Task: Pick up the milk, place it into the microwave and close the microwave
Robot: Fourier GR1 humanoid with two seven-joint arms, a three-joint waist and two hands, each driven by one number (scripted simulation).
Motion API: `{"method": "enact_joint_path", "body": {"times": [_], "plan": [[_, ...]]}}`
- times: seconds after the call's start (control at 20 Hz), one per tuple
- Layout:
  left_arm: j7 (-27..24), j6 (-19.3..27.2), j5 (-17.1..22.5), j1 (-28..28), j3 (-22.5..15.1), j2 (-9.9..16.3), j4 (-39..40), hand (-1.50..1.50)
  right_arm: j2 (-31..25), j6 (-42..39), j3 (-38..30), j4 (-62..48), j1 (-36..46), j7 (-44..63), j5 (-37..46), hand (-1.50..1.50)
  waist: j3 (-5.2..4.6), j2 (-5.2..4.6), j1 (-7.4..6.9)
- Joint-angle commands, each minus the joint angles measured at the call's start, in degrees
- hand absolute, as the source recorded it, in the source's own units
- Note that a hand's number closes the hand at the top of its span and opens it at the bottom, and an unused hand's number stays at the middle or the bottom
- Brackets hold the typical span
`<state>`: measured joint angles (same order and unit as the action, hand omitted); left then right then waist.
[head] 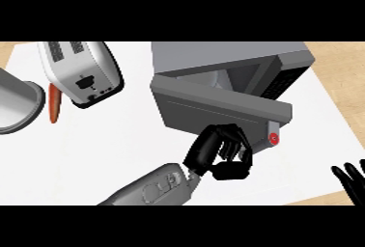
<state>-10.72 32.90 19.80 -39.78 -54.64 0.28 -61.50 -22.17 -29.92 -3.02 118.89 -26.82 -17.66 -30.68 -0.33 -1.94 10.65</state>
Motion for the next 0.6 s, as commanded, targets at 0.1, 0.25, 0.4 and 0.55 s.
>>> {"method": "enact_joint_path", "body": {"times": [0.1,0.25,0.4,0.55], "plan": [[-1.4,3.1,5.9,-8.5,3.0,-0.3,5.2,1.50,-0.7,2.0,0.1,3.0,0.0,3.7,-3.0,-1.50,0.10,-0.23,0.73],[-3.5,1.9,9.1,-9.6,4.3,-0.3,8.4,1.50,-1.8,2.8,-0.9,4.4,0.3,5.0,-3.6,-1.50,0.03,-0.85,1.75],[-3.6,1.0,12.2,-13.3,6.1,-0.3,10.5,1.50,-2.1,3.4,-0.3,4.4,1.7,6.3,-3.8,-1.50,0.09,-1.31,1.74],[-5.3,1.3,15.2,-14.0,7.1,-0.3,12.4,1.50,-2.5,3.0,-1.3,4.6,0.8,6.4,-5.8,-1.50,0.19,-1.23,2.95]]}}
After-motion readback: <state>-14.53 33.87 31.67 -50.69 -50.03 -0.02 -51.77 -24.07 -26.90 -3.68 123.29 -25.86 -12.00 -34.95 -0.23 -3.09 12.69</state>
